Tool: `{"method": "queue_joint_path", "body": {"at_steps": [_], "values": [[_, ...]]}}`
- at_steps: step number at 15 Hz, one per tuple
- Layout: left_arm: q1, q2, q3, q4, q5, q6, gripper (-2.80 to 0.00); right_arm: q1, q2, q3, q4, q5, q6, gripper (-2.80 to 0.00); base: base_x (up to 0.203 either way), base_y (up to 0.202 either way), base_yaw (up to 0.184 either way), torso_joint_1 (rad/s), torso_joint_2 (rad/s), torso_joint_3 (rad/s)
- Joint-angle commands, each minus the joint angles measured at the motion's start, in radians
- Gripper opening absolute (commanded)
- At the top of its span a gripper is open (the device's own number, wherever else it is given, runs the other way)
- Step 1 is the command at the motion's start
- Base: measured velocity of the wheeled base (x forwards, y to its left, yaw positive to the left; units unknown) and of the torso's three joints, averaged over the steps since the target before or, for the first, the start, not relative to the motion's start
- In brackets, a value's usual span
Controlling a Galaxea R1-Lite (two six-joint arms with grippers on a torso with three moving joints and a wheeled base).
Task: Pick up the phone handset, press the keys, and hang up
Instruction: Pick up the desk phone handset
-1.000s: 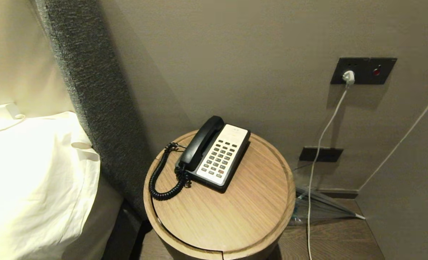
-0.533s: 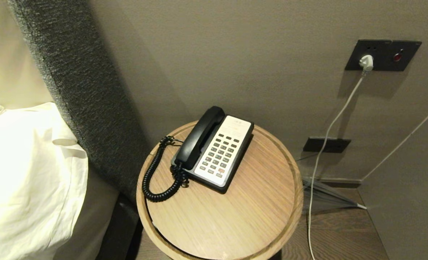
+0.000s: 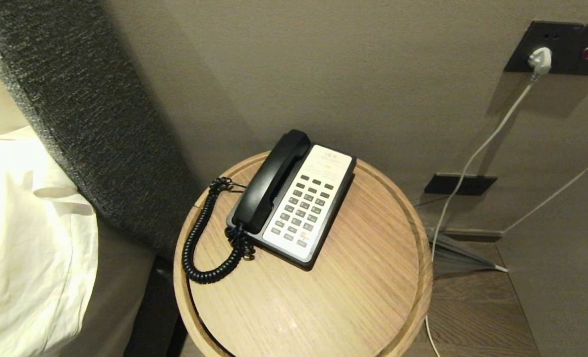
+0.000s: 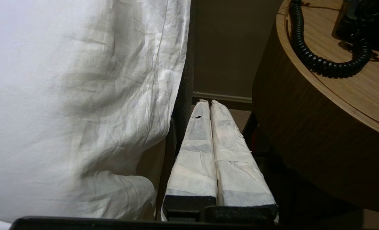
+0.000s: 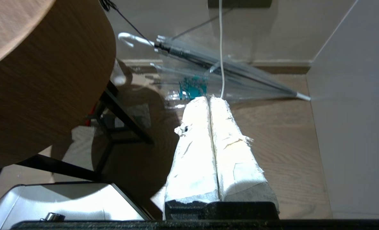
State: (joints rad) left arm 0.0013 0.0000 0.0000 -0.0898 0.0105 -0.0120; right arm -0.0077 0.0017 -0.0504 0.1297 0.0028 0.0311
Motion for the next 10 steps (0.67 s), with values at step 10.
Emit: {"method": "queue_joint_path", "body": {"at_steps": [10], "values": [[0.000, 0.000, 0.040, -0.001, 0.000, 0.018, -2.80, 0.000, 0.001, 0.000, 0.001, 0.000, 0.000, -2.80, 0.000, 0.000, 0.000, 0.002, 0.00, -0.090]]}}
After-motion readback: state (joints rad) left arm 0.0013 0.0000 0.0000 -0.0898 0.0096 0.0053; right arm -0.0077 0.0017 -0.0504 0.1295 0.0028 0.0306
